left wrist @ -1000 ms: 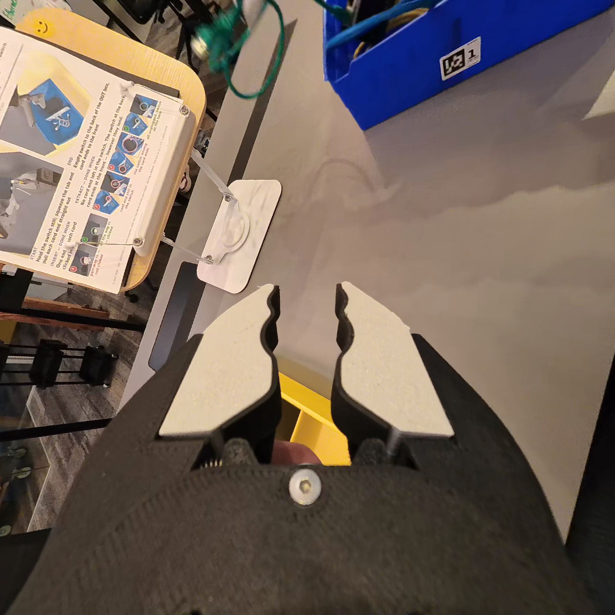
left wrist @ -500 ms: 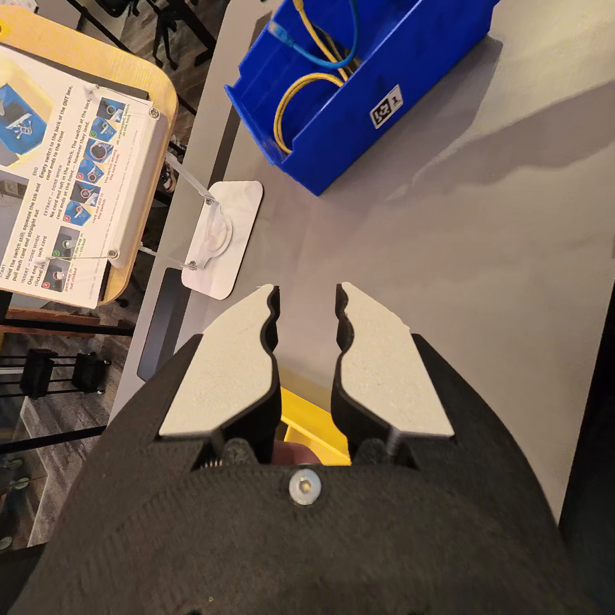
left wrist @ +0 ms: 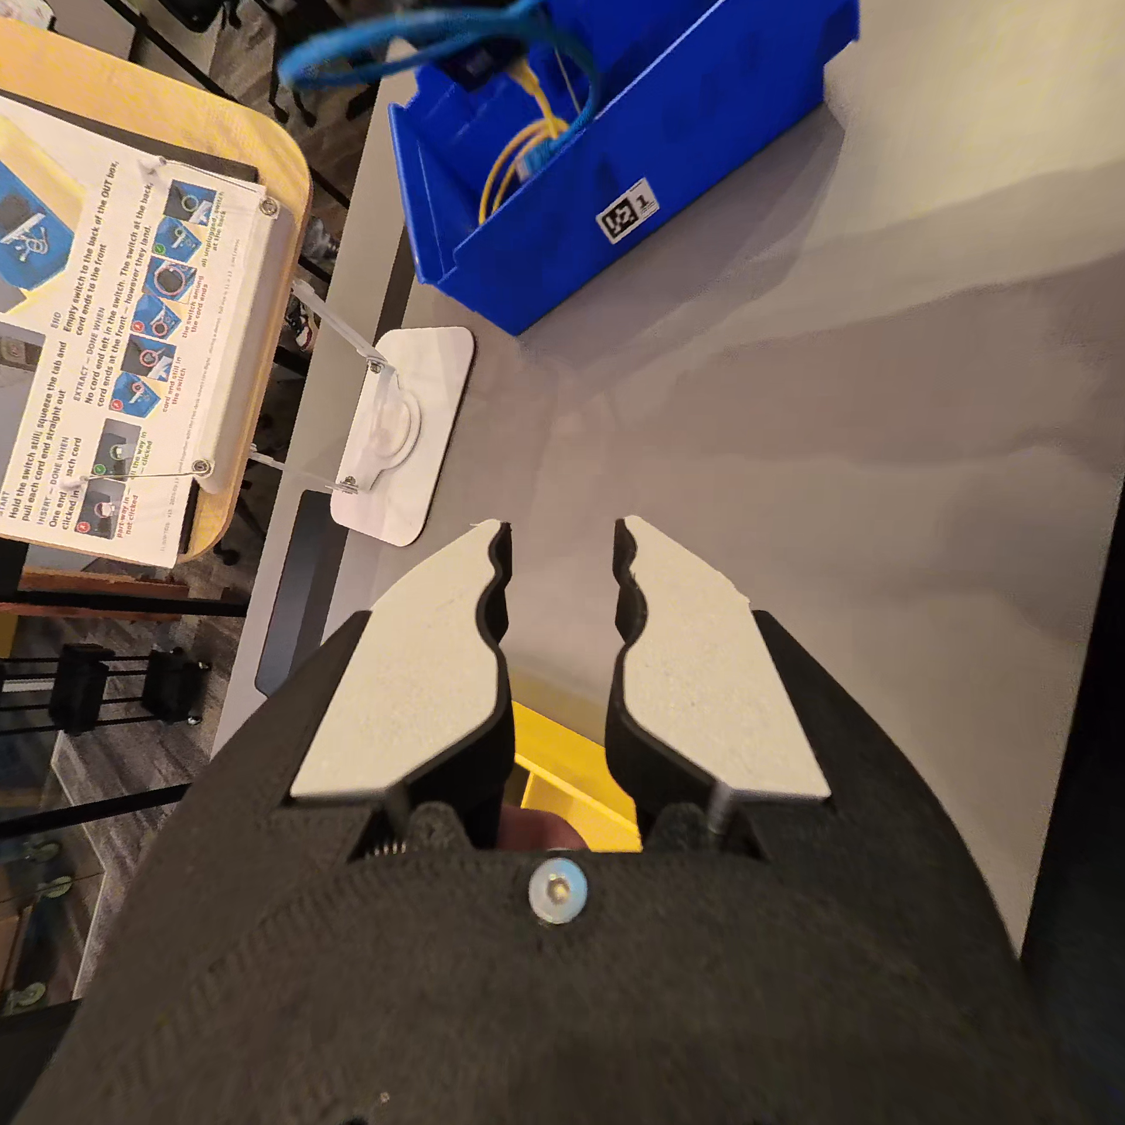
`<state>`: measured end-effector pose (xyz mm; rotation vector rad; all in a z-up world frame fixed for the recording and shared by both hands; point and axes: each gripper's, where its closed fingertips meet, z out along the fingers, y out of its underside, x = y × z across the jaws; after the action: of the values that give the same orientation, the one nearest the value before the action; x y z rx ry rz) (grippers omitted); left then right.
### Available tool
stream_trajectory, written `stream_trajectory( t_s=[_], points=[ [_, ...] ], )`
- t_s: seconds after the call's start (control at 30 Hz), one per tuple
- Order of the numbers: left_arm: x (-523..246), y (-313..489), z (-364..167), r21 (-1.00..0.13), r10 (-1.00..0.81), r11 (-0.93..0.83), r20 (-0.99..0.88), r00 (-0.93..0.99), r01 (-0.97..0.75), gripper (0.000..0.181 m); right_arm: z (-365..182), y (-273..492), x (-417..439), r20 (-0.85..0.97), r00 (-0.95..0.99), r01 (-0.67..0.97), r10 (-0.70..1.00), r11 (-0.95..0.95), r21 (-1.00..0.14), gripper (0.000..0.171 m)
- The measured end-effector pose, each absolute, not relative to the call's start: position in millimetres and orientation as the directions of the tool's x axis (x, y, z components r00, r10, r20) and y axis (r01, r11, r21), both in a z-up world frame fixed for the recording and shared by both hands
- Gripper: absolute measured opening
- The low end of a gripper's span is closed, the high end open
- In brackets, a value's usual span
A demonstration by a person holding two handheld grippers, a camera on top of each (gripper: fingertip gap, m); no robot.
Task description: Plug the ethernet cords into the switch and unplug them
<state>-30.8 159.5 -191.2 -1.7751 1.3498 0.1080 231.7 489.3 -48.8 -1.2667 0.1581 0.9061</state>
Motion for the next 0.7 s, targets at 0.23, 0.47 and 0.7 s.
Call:
stream_trajectory(
  t_s=[0.23,0.47,0.7],
  points=[
    [-33.9,163.1,-197.7,-0.582,-0.749,-0.036,-0.523,0.407,-0.813,0.031,-153.8,510.3,209.4,-0.53,0.739,-0.478,0.416,-0.231,-0.848,0.003],
    [-29.3,163.0,-204.9,-0.57,-0.761,-0.041,-0.515,0.395,-0.821,0.031,-199.9,508.5,222.0,-0.171,0.905,-0.062,0.39,-0.275,-0.959,0.002],
    [-24.4,160.1,-206.5,-0.554,-0.766,-0.03,-0.522,0.376,-0.832,0.032,-221.2,481.0,204.9,0.229,0.848,0.345,0.479,-0.169,-0.923,0.003]
  ],
)
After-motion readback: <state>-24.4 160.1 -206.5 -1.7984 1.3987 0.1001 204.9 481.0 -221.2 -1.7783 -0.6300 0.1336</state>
